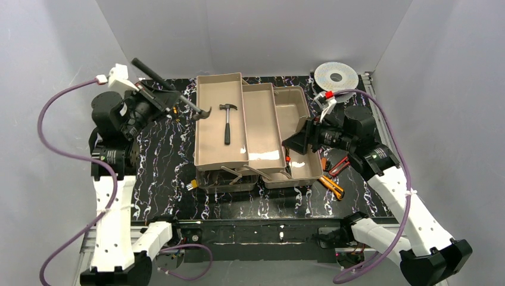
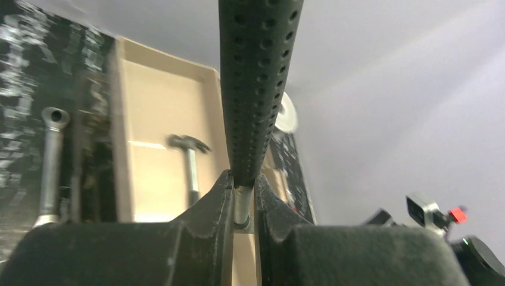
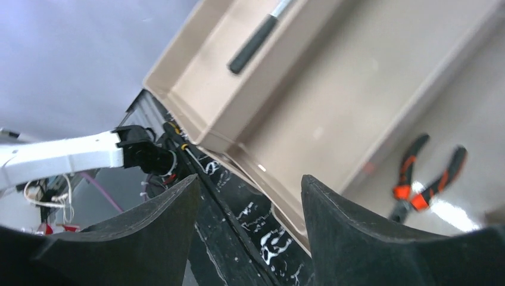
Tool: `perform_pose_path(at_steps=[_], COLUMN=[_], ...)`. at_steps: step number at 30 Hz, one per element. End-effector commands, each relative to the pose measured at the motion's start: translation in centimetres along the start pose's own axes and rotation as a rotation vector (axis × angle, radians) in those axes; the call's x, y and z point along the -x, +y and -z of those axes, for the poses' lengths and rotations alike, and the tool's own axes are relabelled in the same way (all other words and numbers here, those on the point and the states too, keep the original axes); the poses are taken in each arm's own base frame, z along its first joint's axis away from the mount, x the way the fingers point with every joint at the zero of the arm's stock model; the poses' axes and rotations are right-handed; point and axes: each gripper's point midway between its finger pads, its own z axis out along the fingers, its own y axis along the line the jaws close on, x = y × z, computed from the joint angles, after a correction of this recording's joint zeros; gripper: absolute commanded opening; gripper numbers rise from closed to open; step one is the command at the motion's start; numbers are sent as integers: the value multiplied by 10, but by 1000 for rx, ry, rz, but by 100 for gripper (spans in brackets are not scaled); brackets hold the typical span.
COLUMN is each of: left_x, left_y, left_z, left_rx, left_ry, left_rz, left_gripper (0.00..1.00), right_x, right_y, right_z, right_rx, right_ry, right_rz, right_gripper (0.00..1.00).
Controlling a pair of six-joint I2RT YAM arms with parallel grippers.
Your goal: Pack the tool kit
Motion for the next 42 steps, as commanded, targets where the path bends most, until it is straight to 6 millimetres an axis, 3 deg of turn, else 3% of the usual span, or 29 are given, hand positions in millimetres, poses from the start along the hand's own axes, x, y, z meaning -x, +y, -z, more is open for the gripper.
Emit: perform_pose_path(at_steps=[1, 8, 17, 24, 34, 36, 39, 41, 42], left_x=[-13, -73, -137, -160, -167, -165, -165, -166, -167], left_y=[-77, -118, -147, -163, -186, -188, -189, -184, -179], left_z=[8, -8, -22, -25, -17, -15, -13, -16, -17], left_rx=[-316, -422, -496, -538, -624, -638, -647, -629, -607], left_ry=[138, 340, 511, 571, 597, 592, 592, 585, 580], left_rz=[55, 40, -44, -58, -32, -27, -24, -39, -53], left_gripper=[0, 0, 0, 0, 0, 0, 0, 3, 11], right_x=[35, 62, 80, 73, 64, 62, 61, 62, 63], right_y=[54, 78, 85, 88, 76, 72, 70, 70, 70], right_z=[-1, -16, -23, -27, -42, -45, -47, -45, -44], right_rx=[173, 171, 145, 169, 136, 121, 114, 110, 105], right_ry=[-72, -114, -145, -121, -84, -75, -66, -75, -86], right_rz=[206, 343, 365, 351, 310, 302, 292, 288, 287], right_gripper=[72, 73, 72, 67, 53, 46, 7, 1, 1])
